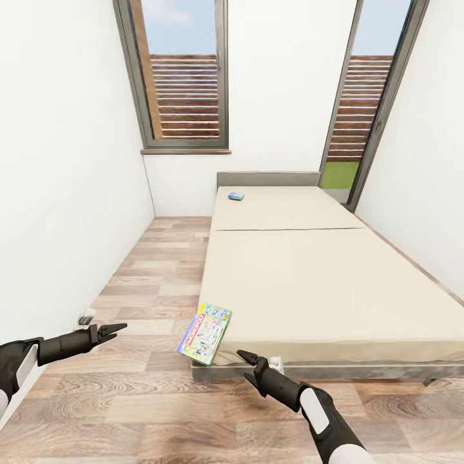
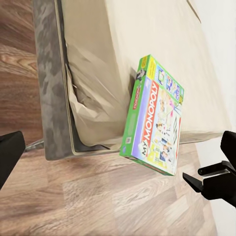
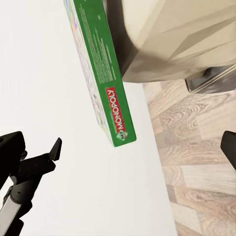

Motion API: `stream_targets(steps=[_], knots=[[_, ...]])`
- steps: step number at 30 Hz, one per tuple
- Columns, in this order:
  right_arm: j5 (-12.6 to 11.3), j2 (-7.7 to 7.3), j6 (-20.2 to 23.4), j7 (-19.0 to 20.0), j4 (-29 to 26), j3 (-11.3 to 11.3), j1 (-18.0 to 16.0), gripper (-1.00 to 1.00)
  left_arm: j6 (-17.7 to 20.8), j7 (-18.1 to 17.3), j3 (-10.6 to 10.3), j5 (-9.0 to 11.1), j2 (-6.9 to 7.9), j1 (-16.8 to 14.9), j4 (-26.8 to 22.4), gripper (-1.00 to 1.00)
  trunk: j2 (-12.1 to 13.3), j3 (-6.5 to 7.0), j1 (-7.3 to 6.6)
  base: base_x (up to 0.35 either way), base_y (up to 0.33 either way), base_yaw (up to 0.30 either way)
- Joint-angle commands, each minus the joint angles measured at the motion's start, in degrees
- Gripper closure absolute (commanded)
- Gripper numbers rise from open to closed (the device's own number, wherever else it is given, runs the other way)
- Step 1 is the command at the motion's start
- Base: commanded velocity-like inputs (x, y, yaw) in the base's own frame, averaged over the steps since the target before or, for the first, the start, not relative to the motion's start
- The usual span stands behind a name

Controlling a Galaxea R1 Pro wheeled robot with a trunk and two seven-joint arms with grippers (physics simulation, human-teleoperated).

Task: Put all the toys in the child's room - the three board games (two on the bed and one on the table), the two jigsaw puzzles on the table, and the tennis ball on the table - inside the toy box on the table in the child's room.

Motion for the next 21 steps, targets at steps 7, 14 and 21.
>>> stream_targets(steps=[7, 14, 21], knots=[[0.02, 0.06, 0.22, 0.16, -0.03, -0.34, -0.04, -1.0, 0.63, -0.17, 0.14, 0.03, 0.01, -0.02, 0.01, -1.0, -0.02, -0.05, -0.01, 0.0, 0.002, 0.0], [-0.04, 0.06, 0.16, 0.16, -0.11, -0.34, -0.04, -1.0, 0.68, -0.17, 0.14, -0.03, 0.04, -0.02, 0.01, -1.0, -0.02, -0.05, -0.01, 0.0, 0.0, 0.0], [-0.11, 0.06, 0.11, 0.18, -0.14, -0.34, -0.01, -1.0, 0.72, -0.17, 0.14, -0.05, 0.01, -0.03, 0.01, -1.0, -0.02, -0.05, -0.01, 0.0, 0.0, 0.0]])
